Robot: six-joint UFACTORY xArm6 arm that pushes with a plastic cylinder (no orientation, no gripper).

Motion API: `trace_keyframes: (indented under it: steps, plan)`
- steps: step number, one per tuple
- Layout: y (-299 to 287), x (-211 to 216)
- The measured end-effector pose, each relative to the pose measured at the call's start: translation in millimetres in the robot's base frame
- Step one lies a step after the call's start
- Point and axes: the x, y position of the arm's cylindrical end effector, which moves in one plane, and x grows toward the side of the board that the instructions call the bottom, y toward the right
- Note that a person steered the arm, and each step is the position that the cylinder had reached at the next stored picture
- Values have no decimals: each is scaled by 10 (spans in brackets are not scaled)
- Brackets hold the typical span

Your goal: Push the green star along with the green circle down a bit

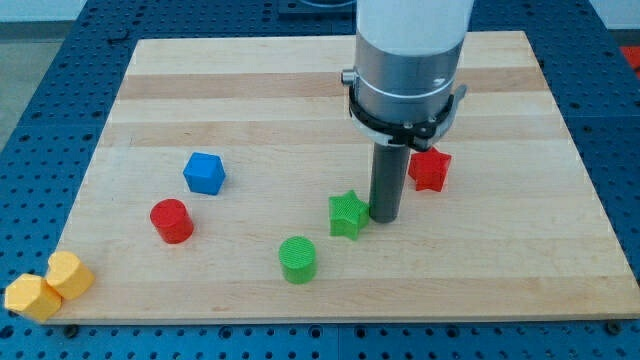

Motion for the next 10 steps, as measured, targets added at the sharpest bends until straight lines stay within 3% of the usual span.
trace_keyframes:
  steps: [3, 10]
  plan:
    - [-19, -290]
    - [-544, 143]
